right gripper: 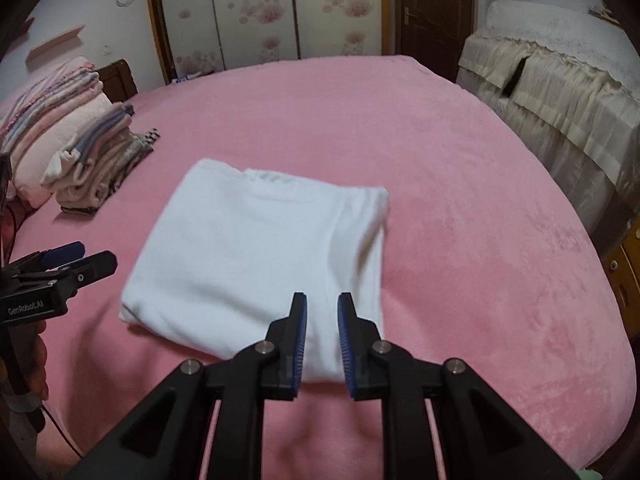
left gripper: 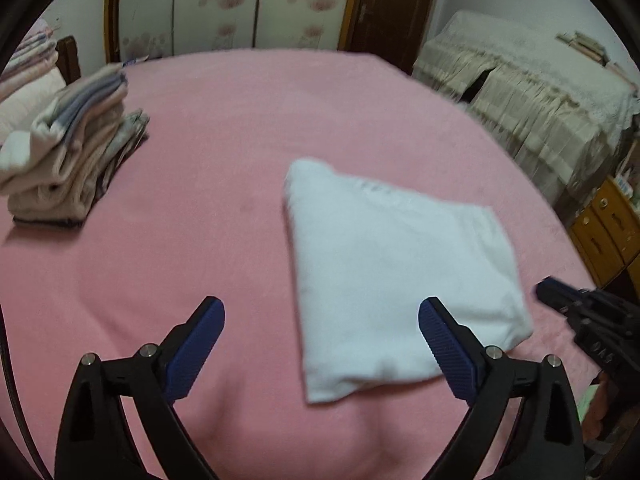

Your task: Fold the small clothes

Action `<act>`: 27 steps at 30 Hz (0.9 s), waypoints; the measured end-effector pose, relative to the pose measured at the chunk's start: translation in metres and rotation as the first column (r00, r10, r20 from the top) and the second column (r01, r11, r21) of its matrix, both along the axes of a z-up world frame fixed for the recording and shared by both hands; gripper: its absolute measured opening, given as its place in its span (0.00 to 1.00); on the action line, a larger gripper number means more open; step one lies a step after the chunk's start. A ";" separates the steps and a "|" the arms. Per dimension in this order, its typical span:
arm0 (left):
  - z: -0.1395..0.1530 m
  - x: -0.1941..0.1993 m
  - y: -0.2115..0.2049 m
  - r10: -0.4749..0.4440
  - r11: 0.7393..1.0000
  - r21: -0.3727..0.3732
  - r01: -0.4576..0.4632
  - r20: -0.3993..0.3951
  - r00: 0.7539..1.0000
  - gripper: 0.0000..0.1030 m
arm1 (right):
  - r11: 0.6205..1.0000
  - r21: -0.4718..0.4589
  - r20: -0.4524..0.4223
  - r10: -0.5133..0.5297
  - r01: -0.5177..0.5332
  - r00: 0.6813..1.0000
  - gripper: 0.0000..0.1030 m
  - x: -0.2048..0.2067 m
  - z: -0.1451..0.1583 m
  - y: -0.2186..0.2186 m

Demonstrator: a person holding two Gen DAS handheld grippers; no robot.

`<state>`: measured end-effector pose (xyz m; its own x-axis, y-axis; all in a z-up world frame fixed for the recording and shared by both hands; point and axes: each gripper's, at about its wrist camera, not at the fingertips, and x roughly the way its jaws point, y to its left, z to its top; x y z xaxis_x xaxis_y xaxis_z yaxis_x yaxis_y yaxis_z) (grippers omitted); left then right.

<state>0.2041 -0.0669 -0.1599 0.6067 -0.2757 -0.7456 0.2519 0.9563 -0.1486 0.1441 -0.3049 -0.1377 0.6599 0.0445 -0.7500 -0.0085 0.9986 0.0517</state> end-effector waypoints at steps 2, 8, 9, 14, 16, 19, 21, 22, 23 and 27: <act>0.007 0.009 -0.011 -0.036 0.999 -0.019 0.036 0.026 0.999 0.94 | 0.999 0.020 0.009 0.026 -0.026 1.000 0.15 0.011 0.002 0.005; -0.001 0.059 -0.048 -0.139 0.990 -0.012 0.139 0.032 0.990 0.88 | 0.989 0.086 0.008 0.117 -0.117 0.993 0.15 0.069 -0.007 0.022; -0.006 0.071 -0.051 -0.139 0.990 -0.021 0.139 0.007 0.990 0.83 | 0.990 0.079 -0.002 0.119 -0.119 0.993 0.13 0.079 -0.011 0.024; -0.047 0.119 -0.058 -0.107 0.994 -0.021 0.105 -0.153 0.982 0.82 | 0.990 0.088 -0.090 0.114 -0.106 0.989 0.13 0.119 -0.041 0.018; -0.057 0.126 -0.064 -0.110 0.992 0.038 0.117 -0.154 0.982 0.82 | 0.996 0.039 -0.115 0.080 -0.076 0.990 0.12 0.128 -0.053 0.012; -0.065 0.128 -0.072 -0.119 0.982 0.131 0.138 -0.142 0.983 0.82 | 1.000 -0.024 -0.133 0.008 -0.011 0.991 0.04 0.137 -0.061 -0.003; -0.069 0.129 -0.072 -0.125 0.978 0.151 0.147 -0.143 0.982 0.82 | 1.000 0.000 -0.136 -0.011 0.011 0.991 0.00 0.139 -0.065 -0.017; -0.071 0.130 -0.071 -0.125 0.977 0.152 0.147 -0.144 0.982 0.82 | 1.000 0.026 -0.140 -0.004 0.008 0.990 0.00 0.138 -0.066 -0.022; -0.073 0.131 -0.069 -0.122 0.978 0.154 0.144 -0.143 0.982 0.82 | 0.999 0.033 -0.141 0.003 0.002 0.990 0.00 0.137 -0.068 -0.024; -0.080 0.127 -0.067 -0.121 0.978 0.158 0.138 -0.112 0.986 0.82 | 1.000 -0.017 -0.112 0.019 -0.021 0.994 0.00 0.132 -0.071 -0.018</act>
<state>0.3309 -0.1341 -0.2403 0.4927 -0.2149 -0.8432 0.3671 0.9299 -0.0225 0.2765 -0.3224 -0.2091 0.5712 0.0421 -0.8197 -0.0233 0.9991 0.0351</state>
